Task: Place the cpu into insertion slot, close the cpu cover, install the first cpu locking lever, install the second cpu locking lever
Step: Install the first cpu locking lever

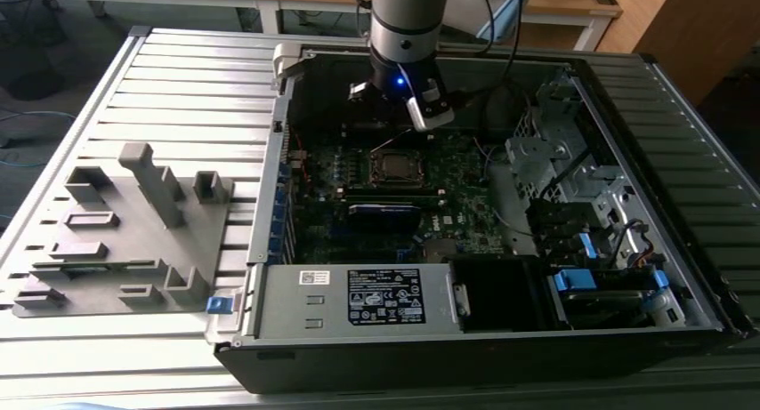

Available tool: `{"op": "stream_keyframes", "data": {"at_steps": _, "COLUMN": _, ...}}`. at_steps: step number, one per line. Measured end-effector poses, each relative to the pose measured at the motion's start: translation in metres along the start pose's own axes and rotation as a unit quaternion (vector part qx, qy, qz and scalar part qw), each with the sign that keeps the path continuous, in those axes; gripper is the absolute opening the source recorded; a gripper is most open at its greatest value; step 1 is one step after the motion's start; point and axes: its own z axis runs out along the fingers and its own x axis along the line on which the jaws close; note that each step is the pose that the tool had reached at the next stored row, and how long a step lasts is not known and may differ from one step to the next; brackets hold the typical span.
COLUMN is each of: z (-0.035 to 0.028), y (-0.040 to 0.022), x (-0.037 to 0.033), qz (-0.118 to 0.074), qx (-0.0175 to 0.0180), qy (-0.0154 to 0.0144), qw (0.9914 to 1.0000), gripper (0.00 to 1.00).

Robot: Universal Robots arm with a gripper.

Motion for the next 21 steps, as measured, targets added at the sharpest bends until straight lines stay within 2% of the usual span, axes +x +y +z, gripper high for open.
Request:
{"op": "stream_keyframes", "data": {"at_steps": 9, "z": 0.0042, "y": 0.0028, "x": -0.0018, "qz": 0.000, "qx": 0.0000, "qy": 0.0000, "qw": 1.00000, "gripper": 0.11}}
{"op": "stream_keyframes", "data": {"at_steps": 21, "z": 0.0053, "y": 0.0033, "x": -0.0050, "qz": 0.000, "qx": 0.0015, "qy": -0.0001, "qw": 1.00000, "gripper": 0.11}}
